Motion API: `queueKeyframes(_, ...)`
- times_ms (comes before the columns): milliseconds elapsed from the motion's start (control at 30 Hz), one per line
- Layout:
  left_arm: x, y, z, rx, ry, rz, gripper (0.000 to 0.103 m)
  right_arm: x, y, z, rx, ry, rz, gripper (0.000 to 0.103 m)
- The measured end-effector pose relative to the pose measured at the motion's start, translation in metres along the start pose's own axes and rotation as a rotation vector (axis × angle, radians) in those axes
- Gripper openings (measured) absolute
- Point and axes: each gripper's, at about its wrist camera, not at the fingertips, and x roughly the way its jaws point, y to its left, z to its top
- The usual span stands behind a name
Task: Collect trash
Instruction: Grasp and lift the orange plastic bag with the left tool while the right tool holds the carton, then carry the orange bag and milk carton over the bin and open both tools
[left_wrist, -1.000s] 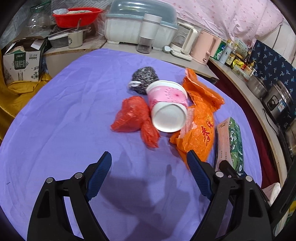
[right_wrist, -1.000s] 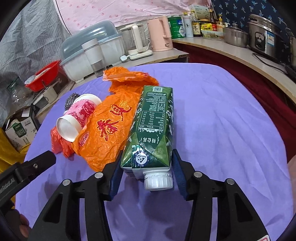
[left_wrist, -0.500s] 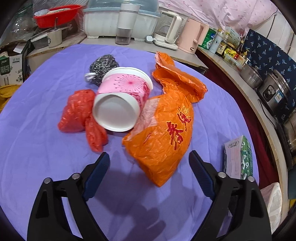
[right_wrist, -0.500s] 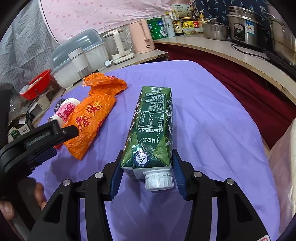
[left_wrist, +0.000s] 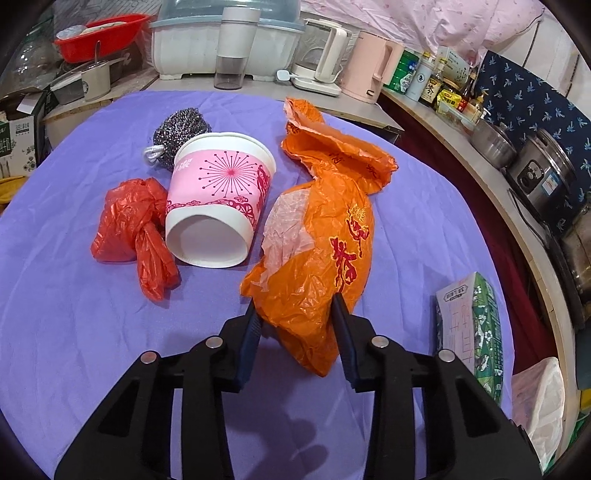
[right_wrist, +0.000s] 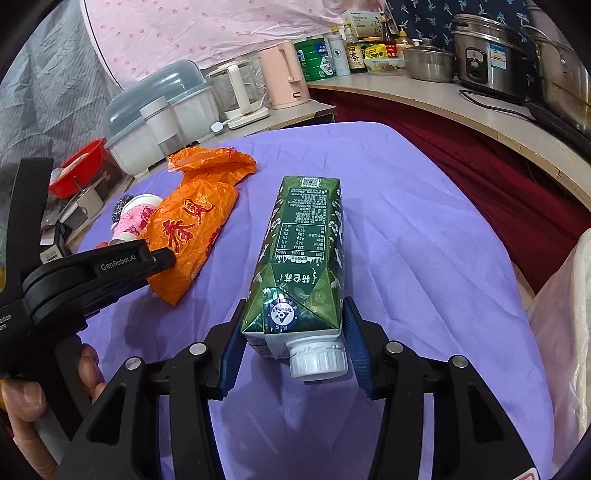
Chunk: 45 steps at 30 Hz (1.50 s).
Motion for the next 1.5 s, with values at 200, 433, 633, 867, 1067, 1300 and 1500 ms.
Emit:
queueKeyframes(200, -0.023, -0.005, -0.008, 0.019, -0.024, -0.017, 0.029, -0.02, 0.0, 0.001, -0.006, -0.029, 0.003, 0.047)
queueKeyframes(433, -0.05, -0.016, -0.02, 0.048, -0.042, -0.039, 0.02, -0.048, -0.006, -0.002, 0.006, -0.065, 0.007, 0.047)
queueKeyframes(633, -0.076, -0.027, -0.029, 0.078, -0.063, -0.057, 0.011, -0.078, -0.012, -0.004, 0.013, -0.105, 0.008, 0.047)
queueKeyframes(867, -0.109, -0.044, -0.045, 0.116, -0.094, -0.078, 0.011, -0.115, -0.023, -0.007, 0.029, -0.158, 0.009, 0.047)
queueKeyframes(1067, -0.132, -0.065, -0.057, 0.155, -0.112, -0.098, 0.011, -0.147, -0.04, -0.009, 0.052, -0.207, 0.001, 0.047)
queueKeyframes(1300, -0.152, -0.094, -0.071, 0.207, -0.13, -0.121, 0.011, -0.178, -0.066, -0.014, 0.084, -0.249, -0.023, 0.047)
queueKeyframes(1500, -0.165, -0.127, -0.088, 0.268, -0.128, -0.16, 0.011, -0.205, -0.1, -0.024, 0.123, -0.277, -0.065, 0.047)
